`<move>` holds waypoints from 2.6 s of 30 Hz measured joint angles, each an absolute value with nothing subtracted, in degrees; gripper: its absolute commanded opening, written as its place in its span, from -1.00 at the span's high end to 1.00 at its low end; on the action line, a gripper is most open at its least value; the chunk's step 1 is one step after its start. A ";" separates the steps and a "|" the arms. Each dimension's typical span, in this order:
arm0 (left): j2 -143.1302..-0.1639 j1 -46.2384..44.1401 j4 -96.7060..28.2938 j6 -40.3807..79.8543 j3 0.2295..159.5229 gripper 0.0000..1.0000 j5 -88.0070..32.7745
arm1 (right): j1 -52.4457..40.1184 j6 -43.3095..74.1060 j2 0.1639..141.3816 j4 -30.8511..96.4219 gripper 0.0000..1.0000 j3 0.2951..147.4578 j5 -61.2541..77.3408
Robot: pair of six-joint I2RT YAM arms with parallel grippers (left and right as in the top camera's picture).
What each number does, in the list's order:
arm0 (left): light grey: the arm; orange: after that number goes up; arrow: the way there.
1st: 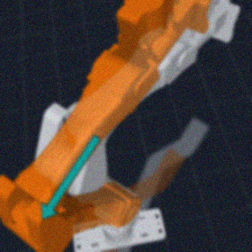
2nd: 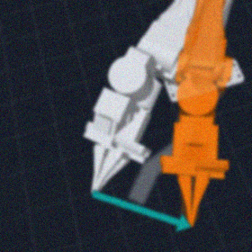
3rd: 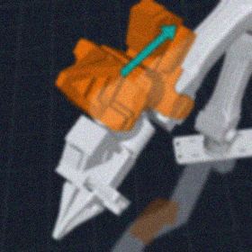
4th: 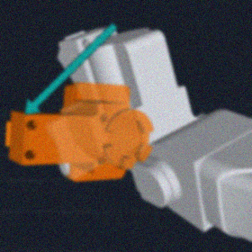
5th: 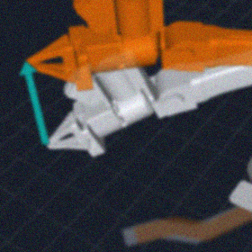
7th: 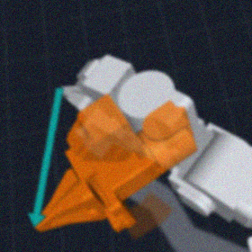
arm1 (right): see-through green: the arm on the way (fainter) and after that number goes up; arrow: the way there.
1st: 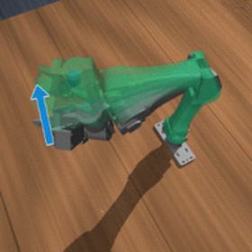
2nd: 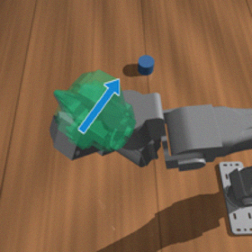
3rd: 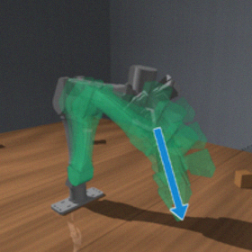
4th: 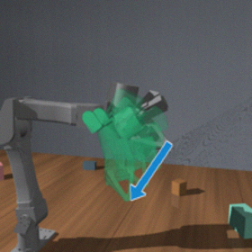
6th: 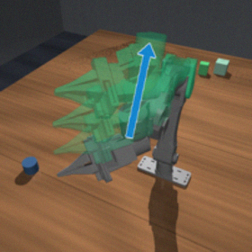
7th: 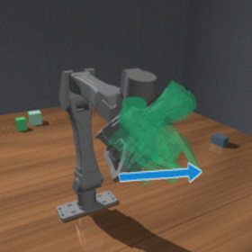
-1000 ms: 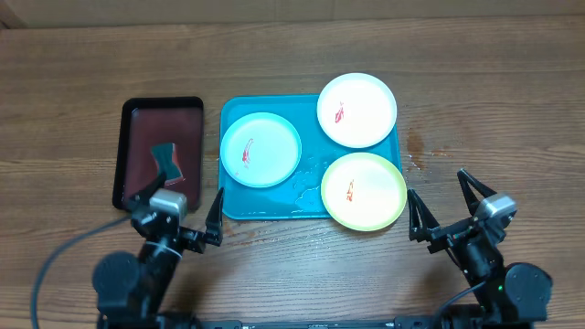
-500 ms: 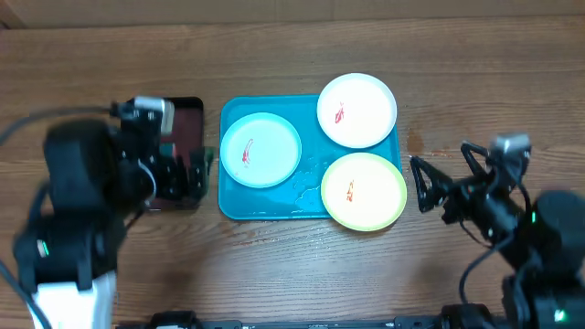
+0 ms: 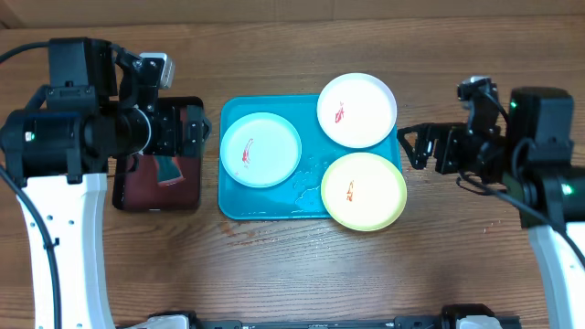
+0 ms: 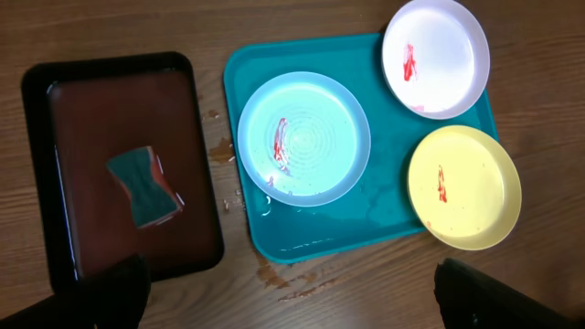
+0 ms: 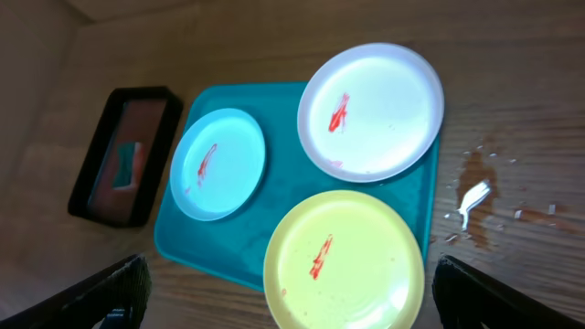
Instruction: Clean dirty plates on tray and stack at the side
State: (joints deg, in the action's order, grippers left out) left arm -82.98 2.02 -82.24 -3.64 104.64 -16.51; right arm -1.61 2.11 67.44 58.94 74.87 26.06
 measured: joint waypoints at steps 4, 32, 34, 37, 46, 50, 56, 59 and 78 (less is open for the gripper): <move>-83.90 2.02 -82.35 -3.64 104.64 -0.99 -16.99 | -1.61 1.72 70.72 57.28 -1.00 74.87 30.20; -91.37 2.02 -81.10 -0.58 104.95 -0.94 -12.36 | -26.89 23.77 96.51 33.98 -0.14 74.89 10.35; -92.75 2.02 -81.10 -0.05 104.95 -0.93 -11.46 | -27.73 24.27 98.89 32.14 -0.02 74.89 9.54; -94.59 2.02 -81.08 1.19 104.95 -0.93 -9.39 | -28.99 24.51 102.83 28.95 0.26 74.89 8.78; -99.50 2.02 -80.93 3.09 104.95 -0.91 -6.37 | -31.66 25.47 110.52 21.08 0.30 74.89 8.10; -100.55 2.02 -80.07 3.14 104.95 -0.90 -6.07 | -32.18 25.47 113.82 20.38 0.31 74.91 8.12; -100.92 2.02 -78.87 3.46 104.95 -0.89 -5.72 | -32.29 26.00 118.21 18.31 0.31 74.91 8.08; -100.95 2.02 -78.54 3.62 104.95 -0.89 -5.54 | -32.29 26.33 118.26 17.61 0.35 74.91 8.05; -108.09 3.79 -76.73 9.13 104.81 -0.89 4.40 | -32.29 28.47 118.67 17.85 0.93 74.91 7.09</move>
State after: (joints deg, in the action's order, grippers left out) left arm -108.09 3.79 -76.73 9.13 104.81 4.40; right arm -32.29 28.47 118.67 17.85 74.91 7.09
